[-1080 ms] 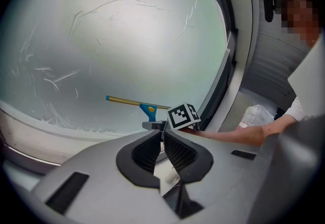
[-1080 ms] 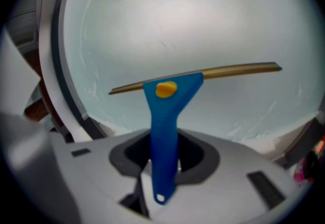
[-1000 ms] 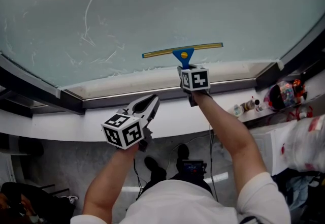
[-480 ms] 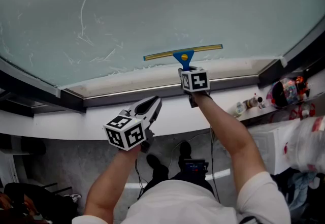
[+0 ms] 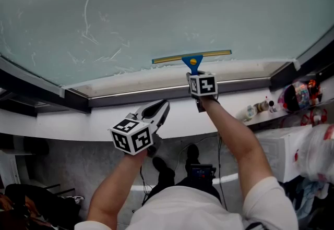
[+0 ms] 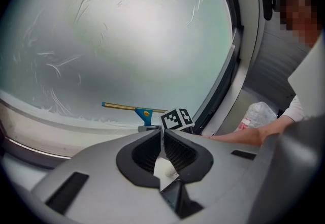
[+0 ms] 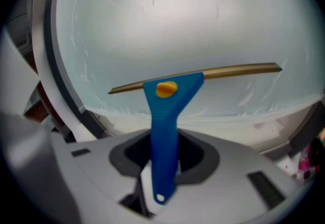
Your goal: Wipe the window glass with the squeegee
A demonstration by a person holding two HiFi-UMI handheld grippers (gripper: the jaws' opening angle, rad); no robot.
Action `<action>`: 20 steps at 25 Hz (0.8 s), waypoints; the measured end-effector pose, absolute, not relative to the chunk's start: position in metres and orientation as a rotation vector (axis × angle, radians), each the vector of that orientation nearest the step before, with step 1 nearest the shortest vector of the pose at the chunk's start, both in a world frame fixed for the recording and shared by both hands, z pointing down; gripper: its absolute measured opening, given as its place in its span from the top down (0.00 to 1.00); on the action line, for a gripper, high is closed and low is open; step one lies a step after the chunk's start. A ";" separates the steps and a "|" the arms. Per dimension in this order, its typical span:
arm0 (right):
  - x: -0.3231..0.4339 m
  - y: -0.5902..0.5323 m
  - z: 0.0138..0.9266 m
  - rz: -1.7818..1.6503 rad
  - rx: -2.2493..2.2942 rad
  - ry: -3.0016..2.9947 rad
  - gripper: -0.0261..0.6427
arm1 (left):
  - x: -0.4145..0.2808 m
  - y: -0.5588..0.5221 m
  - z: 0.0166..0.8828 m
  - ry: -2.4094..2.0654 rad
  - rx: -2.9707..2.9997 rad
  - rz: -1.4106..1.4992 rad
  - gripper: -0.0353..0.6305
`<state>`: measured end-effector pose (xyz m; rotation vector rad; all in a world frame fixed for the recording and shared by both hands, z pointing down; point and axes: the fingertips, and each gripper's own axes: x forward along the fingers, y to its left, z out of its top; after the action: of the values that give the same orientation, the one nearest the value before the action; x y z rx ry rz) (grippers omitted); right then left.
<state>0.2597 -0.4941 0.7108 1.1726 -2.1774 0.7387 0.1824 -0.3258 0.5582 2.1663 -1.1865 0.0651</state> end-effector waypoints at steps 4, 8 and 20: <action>0.259 -0.494 0.722 0.741 1.165 -2.168 0.75 | 0.182 -0.325 0.564 -1.186 2.155 0.074 0.88; 0.258 -0.493 0.733 0.757 1.158 -2.157 0.75 | 0.182 -0.324 0.568 -1.183 2.148 0.082 0.88; 0.263 -0.489 0.766 0.756 1.145 -2.102 0.75 | 0.180 -0.323 0.579 -1.181 2.125 0.100 0.88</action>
<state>0.2630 -0.4887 0.7658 1.1455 -2.1016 0.7564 0.1804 -0.3226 0.5792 2.1252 -1.1811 0.0997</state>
